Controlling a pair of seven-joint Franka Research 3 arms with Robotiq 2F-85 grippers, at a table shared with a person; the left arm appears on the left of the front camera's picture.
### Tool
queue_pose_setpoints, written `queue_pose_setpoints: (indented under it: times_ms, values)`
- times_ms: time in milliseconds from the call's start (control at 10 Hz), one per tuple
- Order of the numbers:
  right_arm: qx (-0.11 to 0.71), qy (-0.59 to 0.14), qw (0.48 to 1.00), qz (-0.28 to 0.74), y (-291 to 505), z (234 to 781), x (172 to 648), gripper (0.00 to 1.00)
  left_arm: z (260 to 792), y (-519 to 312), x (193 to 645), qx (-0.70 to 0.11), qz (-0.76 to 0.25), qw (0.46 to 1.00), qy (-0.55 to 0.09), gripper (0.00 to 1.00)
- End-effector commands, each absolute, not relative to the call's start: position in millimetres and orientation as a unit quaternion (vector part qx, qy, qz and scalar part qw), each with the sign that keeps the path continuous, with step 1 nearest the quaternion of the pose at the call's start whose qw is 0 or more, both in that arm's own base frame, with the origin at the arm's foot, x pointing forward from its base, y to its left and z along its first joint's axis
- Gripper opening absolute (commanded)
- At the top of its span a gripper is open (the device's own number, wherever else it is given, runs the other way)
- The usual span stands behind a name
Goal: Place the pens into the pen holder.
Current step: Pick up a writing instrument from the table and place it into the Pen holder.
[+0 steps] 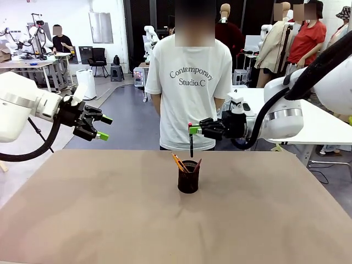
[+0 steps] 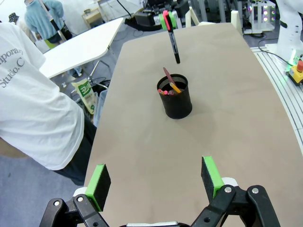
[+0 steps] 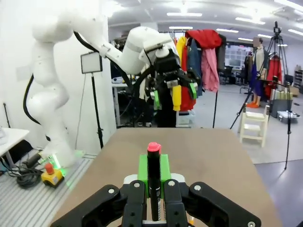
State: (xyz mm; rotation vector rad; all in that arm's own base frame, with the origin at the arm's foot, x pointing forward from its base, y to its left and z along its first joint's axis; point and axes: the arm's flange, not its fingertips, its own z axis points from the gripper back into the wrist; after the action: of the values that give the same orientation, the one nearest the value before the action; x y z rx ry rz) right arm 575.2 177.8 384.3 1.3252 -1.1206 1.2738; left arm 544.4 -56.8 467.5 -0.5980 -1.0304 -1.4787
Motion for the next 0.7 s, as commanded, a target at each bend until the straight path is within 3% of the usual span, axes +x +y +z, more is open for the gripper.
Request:
queue_pose_setpoints:
  times_ms: [0, 600]
  values:
    - [0.505, -0.496, 0.483, 0.515, 185.1, 368.4, 578.4, 0.0, 467.8, -56.1, 544.2, -0.255, -0.634, 0.579, -0.445, 1.0]
    - [0.492, -0.483, 0.501, 0.523, 184.8, 340.8, 584.8, 0.0, 467.8, -56.1, 544.2, -0.255, -0.634, 0.579, -0.445, 1.0]
